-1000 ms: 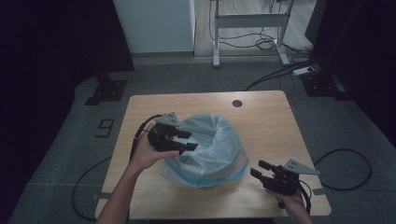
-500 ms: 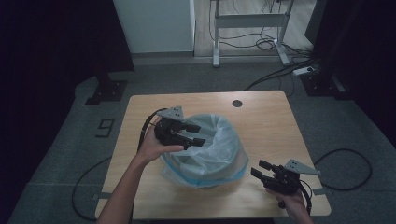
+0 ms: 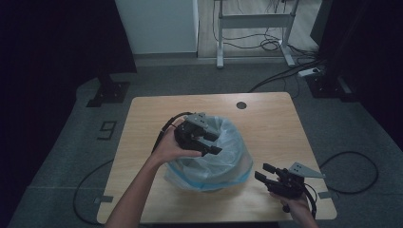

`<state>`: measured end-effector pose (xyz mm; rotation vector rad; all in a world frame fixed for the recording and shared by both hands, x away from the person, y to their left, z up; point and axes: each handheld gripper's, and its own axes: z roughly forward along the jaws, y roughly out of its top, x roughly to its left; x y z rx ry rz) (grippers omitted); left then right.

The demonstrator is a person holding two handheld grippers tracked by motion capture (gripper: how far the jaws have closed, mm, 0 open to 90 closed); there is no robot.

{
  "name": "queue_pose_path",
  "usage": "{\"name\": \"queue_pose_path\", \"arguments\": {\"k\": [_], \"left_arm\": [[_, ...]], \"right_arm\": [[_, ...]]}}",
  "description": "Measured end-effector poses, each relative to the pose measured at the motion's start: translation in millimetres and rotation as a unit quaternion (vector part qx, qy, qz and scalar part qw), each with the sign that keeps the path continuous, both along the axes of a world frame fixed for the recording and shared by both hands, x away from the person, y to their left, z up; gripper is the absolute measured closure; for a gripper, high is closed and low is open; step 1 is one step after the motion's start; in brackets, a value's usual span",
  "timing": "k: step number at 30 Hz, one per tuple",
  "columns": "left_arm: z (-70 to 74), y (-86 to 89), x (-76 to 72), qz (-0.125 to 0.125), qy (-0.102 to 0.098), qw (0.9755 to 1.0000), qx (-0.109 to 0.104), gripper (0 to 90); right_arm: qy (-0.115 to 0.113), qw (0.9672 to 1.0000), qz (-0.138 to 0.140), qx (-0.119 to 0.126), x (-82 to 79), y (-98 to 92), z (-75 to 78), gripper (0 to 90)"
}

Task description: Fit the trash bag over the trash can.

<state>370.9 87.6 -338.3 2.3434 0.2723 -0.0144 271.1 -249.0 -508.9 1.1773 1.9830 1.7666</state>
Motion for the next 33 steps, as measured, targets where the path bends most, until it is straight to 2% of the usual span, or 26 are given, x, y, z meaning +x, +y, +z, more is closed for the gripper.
{"name": "queue_pose_path", "arguments": {"k": [4,7,8,9,10,12,14,15,16,22,25,27,31,33], "left_arm": [[-1.3,-4.7,4.8,0.003,-0.003,0.9998,0.017,53.0],[-3.4,-12.8,6.7,-0.003,-0.005,0.9992,0.039,54.4],[-3.4,-12.8,6.7,-0.003,-0.005,0.9992,0.039,54.6],[-5.2,-18.4,6.3,-0.007,-0.007,0.9984,0.055,55.1],[-5.2,-18.4,6.3,-0.007,-0.007,0.9984,0.055,55.4],[-8.2,-25.0,5.0,-0.009,-0.011,0.9969,0.077,55.7],[-11.1,-28.1,4.7,-0.007,-0.012,0.9958,0.091,55.8],[-11.1,-28.1,4.7,-0.007,-0.012,0.9958,0.091,55.7],[-14.3,-31.0,5.5,-0.006,-0.013,0.9941,0.108,55.7],[-19.9,-38.2,6.2,-0.004,-0.011,0.9914,0.13,55.6],[-20.4,-38.4,6.2,-0.002,-0.012,0.9916,0.129,53.7],[-19.2,-35.8,6.4,0.008,-0.016,0.9928,0.119,49.4],[-11.7,-23.1,3.6,0.028,-0.031,0.9967,0.069,36.0],[-7.9,-16.1,1.3,0.039,-0.042,0.997,0.051,31.2]], "right_arm": [[-0.001,1.0,-0.002,0.003,-0.3,-1.3,0.2,40.2],[-0.001,1.0,-0.002,0.003,-0.2,-1.7,0.3,40.2],[-0.001,1.0,-0.002,0.003,-0.1,-1.9,0.3,40.2],[0.0,1.0,-0.002,0.003,0.0,-2.1,0.2,40.1],[-0.001,1.0,-0.003,0.003,-0.1,-2.2,0.2,40.2],[-0.002,1.0,-0.003,0.003,-0.3,-2.4,0.6,40.1],[-0.002,1.0,-0.003,0.004,-0.4,-2.8,0.8,40.2],[-0.002,1.0,-0.003,0.004,-0.4,-2.8,0.8,40.2],[-0.002,1.0,-0.004,0.004,-0.5,-3.2,0.7,40.2],[-0.002,1.0,-0.004,0.004,-0.6,-4.4,0.9,40.2],[-0.002,1.0,-0.005,0.004,-0.7,-4.5,0.6,40.2],[-0.002,1.0,-0.005,0.004,-0.8,-4.7,1.0,40.2],[-0.003,1.0,-0.007,0.005,-0.8,-5.7,1.3,40.0],[-0.003,1.0,-0.008,0.004,-0.6,-6.1,1.4,39.8]]}}
